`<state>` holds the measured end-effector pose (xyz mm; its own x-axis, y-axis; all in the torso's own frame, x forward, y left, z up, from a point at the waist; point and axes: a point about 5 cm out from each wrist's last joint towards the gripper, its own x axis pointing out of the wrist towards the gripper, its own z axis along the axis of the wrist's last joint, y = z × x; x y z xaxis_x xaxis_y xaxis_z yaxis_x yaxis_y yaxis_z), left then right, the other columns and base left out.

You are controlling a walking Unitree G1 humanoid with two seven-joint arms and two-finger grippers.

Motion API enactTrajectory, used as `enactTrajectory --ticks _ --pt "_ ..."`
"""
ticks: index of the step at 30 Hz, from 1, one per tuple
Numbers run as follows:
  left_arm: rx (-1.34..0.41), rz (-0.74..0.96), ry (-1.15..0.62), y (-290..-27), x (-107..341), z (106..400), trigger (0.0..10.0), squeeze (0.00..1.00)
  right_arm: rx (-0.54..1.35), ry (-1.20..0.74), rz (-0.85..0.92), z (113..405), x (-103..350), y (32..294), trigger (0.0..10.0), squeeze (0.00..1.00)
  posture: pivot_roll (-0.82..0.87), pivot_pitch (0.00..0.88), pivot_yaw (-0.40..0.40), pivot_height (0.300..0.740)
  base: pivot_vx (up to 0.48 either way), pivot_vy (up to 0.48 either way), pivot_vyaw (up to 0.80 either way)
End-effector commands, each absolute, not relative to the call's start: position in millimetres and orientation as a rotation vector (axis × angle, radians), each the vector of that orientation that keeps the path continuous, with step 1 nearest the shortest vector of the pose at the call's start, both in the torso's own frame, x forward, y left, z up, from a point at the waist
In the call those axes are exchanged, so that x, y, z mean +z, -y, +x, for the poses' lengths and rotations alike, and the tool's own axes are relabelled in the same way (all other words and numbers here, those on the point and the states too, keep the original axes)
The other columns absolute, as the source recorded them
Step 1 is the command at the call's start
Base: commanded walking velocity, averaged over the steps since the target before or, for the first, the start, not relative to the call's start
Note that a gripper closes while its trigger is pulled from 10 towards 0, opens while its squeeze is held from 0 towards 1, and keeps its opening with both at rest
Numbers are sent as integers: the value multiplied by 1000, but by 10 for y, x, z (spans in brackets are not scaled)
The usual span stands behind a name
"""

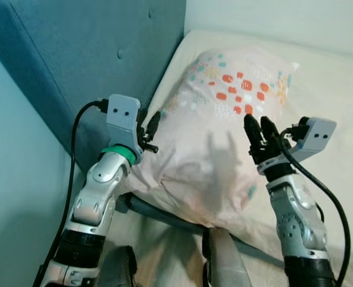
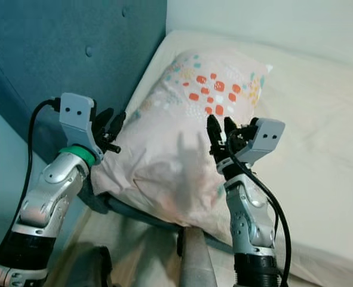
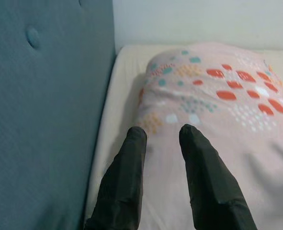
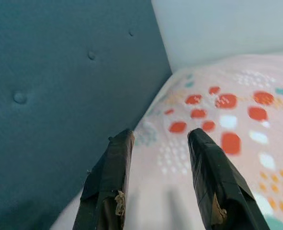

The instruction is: Clean up the room

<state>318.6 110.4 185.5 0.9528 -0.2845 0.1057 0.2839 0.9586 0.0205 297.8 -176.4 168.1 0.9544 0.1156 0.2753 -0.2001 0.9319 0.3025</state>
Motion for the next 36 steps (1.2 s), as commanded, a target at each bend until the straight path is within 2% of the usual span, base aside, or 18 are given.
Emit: enactTrajectory --ticks 1,21,36 --pt "-296 16 91 -1081 1819 3175 10000 0 149 246 328 2975 1640 1805 10000 0 -92 23 29 658 0 0 0" --pt "-338 45 94 -975 1822 3191 10000 0 142 227 316 3015 1584 1803 10000 0 -92 14 28 725 0 0 0" --pt "-375 17 103 -929 1815 3139 10000 0 147 210 312 3013 1525 1780 10000 0 -91 16 26 725 0 0 0"
